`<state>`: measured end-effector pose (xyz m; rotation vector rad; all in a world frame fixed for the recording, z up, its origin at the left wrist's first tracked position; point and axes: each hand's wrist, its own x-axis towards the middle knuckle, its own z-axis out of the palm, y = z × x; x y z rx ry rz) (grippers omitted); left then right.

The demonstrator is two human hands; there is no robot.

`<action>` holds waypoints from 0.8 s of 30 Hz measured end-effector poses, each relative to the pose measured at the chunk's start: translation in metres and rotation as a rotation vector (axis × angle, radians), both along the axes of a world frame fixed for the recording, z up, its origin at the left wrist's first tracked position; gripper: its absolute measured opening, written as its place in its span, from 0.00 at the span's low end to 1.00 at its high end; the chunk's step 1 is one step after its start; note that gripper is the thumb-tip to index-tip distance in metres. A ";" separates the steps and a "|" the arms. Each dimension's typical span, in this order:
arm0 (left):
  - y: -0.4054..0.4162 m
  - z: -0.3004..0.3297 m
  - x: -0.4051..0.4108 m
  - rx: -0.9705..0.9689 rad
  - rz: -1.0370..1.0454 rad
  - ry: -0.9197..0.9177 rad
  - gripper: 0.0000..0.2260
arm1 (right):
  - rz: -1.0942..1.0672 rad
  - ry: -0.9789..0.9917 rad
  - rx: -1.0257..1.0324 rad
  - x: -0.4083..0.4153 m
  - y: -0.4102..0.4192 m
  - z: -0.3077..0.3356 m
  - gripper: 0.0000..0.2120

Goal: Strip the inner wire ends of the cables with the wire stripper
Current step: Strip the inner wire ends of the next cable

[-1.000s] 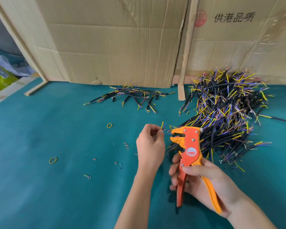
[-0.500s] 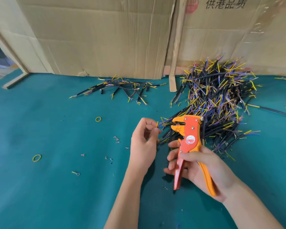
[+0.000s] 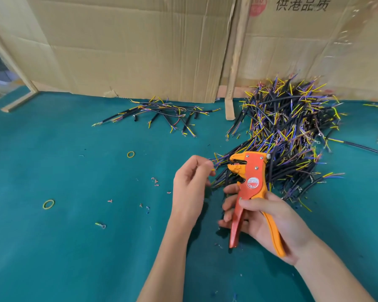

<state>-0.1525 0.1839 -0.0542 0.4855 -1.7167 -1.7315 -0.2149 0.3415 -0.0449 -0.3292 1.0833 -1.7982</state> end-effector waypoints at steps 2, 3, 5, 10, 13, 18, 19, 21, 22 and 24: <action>-0.001 0.000 0.000 0.055 0.013 0.030 0.16 | 0.003 0.001 0.000 0.000 0.000 0.000 0.28; -0.001 -0.001 0.000 0.050 0.040 0.026 0.15 | 0.003 0.002 0.001 0.000 0.000 0.000 0.29; 0.000 -0.003 -0.002 0.011 0.092 0.002 0.11 | 0.000 0.001 0.000 0.000 -0.001 -0.001 0.31; -0.004 -0.008 -0.004 0.001 0.151 -0.023 0.05 | -0.004 0.006 0.002 -0.001 -0.001 -0.003 0.28; -0.004 -0.009 -0.005 0.020 0.150 -0.039 0.05 | -0.003 0.010 0.004 -0.002 -0.001 -0.003 0.27; -0.005 -0.010 -0.006 0.039 0.112 -0.011 0.07 | 0.001 0.013 0.001 -0.002 0.000 -0.004 0.26; -0.005 -0.010 -0.006 0.030 0.104 -0.003 0.08 | 0.001 0.013 0.001 -0.002 0.000 -0.004 0.26; -0.005 -0.011 -0.006 -0.012 0.108 -0.003 0.09 | 0.000 0.012 0.003 -0.002 -0.001 -0.004 0.27; -0.005 -0.012 -0.007 -0.033 0.117 -0.010 0.10 | 0.000 0.012 0.003 -0.002 -0.001 -0.004 0.26; -0.006 -0.013 -0.008 -0.059 0.140 -0.022 0.09 | 0.000 0.013 0.002 -0.003 -0.001 -0.004 0.26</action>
